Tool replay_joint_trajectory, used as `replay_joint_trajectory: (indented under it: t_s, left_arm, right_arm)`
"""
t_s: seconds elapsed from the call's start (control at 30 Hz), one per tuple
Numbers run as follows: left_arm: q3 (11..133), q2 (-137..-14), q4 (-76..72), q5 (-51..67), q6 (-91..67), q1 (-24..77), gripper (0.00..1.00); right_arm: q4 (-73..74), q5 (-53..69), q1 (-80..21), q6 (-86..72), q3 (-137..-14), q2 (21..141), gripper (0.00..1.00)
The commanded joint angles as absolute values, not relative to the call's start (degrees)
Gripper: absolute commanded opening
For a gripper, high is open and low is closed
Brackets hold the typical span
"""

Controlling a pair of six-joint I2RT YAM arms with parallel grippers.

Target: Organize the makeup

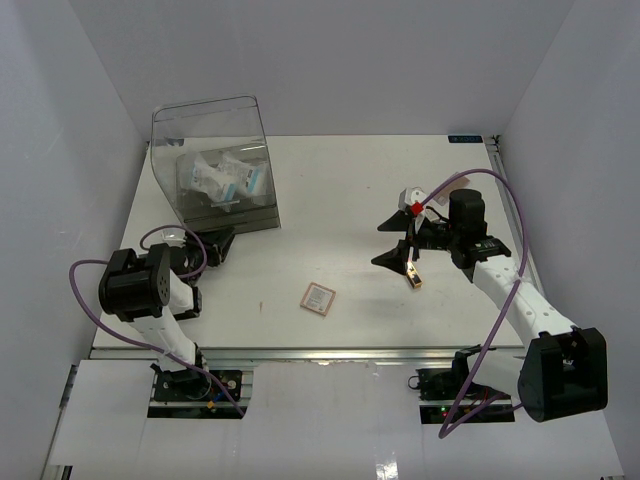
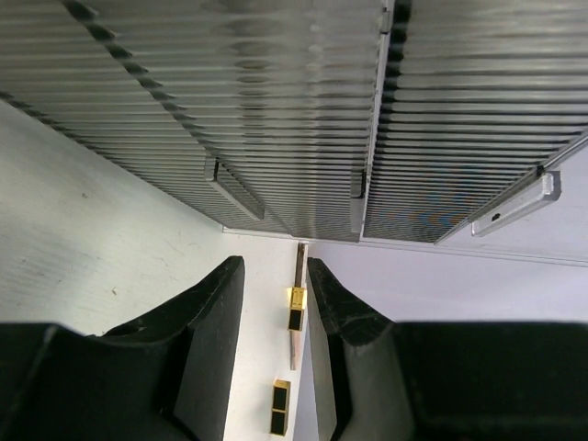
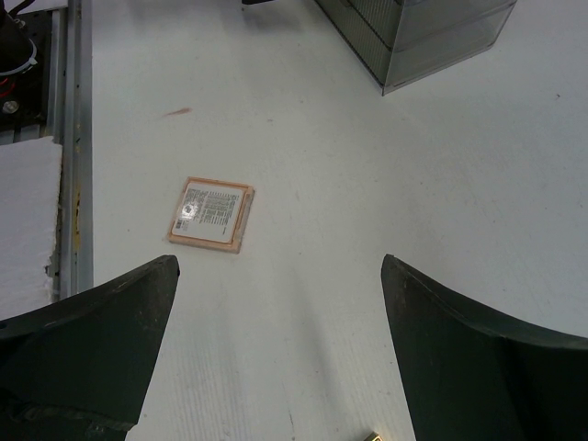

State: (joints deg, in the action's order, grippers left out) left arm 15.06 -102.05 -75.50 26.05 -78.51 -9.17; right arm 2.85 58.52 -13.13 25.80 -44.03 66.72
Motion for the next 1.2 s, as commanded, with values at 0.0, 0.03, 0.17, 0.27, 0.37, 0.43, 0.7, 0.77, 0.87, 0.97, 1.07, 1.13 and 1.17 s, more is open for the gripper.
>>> replay_joint_trajectory:
  t_s: [0.0,0.03,0.17,0.27,0.37,0.43,0.7,0.77,0.87,0.97,1.07,1.13,1.17]
  left_arm:
    - [15.9,-100.1,-94.0,26.4,-79.1,-9.2,0.43]
    - [15.8,-100.2,-94.4,26.5,-79.3,-9.2,0.43]
    - [16.0,-99.7,-94.9,26.8,-79.5,-9.2,0.42]
    - [16.4,-98.9,-94.7,27.0,-79.8,-9.2,0.42]
    - [16.8,-97.7,-94.7,27.3,-80.3,-9.3,0.43]
    - [16.9,-96.9,-93.9,27.3,-80.4,-9.2,0.43]
    - [18.4,-96.0,-90.2,26.4,-80.1,-9.3,0.46]
    - [18.6,-97.5,-90.3,25.7,-81.1,-9.3,0.45]
    - [19.3,-99.6,-90.9,25.2,-82.0,-9.4,0.45]
    - [20.3,-101.5,-90.7,24.8,-82.3,-9.3,0.43]
    - [21.4,-102.5,-90.5,24.5,-82.6,-9.4,0.43]
    - [21.9,-102.9,-90.1,24.5,-82.6,-9.5,0.42]
    - [22.2,-103.0,-89.9,24.5,-82.6,-9.6,0.41]
  right_arm:
    - [1.4,59.9,-12.9,26.2,-43.6,66.5,0.97]
    - [1.4,59.9,-12.8,26.3,-43.5,66.5,0.97]
    - [1.4,59.8,-12.8,26.4,-43.5,66.6,0.97]
    - [1.4,59.8,-12.7,26.4,-43.5,66.9,0.97]
    - [1.4,59.7,-12.7,26.4,-43.5,67.0,0.97]
    - [1.5,59.7,-12.6,26.4,-43.5,67.1,0.97]
    - [1.5,59.7,-12.4,26.4,-43.5,67.3,0.97]
    - [1.5,59.8,-12.3,26.4,-43.5,67.2,0.97]
    - [1.5,59.9,-12.1,26.3,-43.5,67.1,0.97]
    - [1.5,60.1,-12.0,26.3,-43.6,67.1,0.97]
    - [1.5,60.2,-11.8,26.2,-43.6,67.0,0.97]
    - [1.5,60.3,-11.8,26.2,-43.7,67.0,0.97]
    - [1.5,60.3,-11.8,26.2,-43.7,67.0,0.97]
